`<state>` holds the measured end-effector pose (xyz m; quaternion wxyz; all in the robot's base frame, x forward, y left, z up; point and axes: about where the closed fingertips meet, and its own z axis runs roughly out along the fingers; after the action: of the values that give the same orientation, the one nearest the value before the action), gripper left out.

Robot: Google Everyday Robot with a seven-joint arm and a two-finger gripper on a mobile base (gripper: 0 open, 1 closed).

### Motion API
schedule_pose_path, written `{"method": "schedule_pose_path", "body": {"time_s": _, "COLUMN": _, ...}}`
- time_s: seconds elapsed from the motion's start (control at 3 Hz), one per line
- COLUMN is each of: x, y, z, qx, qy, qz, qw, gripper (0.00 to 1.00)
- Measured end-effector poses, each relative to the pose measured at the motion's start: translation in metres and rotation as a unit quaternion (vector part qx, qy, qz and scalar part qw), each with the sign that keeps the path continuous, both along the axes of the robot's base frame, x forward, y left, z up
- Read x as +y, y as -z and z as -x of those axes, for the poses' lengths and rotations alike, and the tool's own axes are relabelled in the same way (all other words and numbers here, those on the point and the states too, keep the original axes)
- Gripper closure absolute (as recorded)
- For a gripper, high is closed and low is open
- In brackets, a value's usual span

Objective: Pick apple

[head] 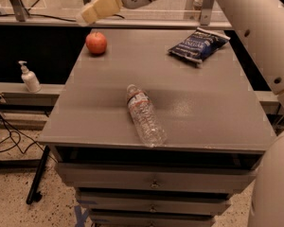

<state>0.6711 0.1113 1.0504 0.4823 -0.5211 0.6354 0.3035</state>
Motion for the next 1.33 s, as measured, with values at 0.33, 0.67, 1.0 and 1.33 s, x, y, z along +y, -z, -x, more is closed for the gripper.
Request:
{"method": "schedule_pose_path", "body": {"time_s": 0.33, "x": -0.019, "y": 0.03, "z": -0.025, "qx": -0.001, "qy": 0.001, "qz": 0.014, "qw": 0.9999, "gripper": 0.0}}
{"method": "schedule_pose_path", "body": {"time_s": 0.67, "x": -0.044, "y": 0.056, "z": -0.051, "qx": -0.005, "qy": 0.004, "qz": 0.034, "qw": 0.9994, "gripper": 0.0}}
{"method": "schedule_pose_path", "body": {"time_s": 1.0, "x": -0.056, "y": 0.074, "z": -0.072, "qx": -0.023, "qy": 0.013, "qz": 0.064, "qw": 0.9976, "gripper": 0.0}}
{"method": "schedule_pose_path", "body": {"time_s": 1.33, "x": -0.051, "y": 0.091, "z": -0.093, "qx": -0.039, "qy": 0.038, "qz": 0.096, "qw": 0.9939, "gripper": 0.0}}
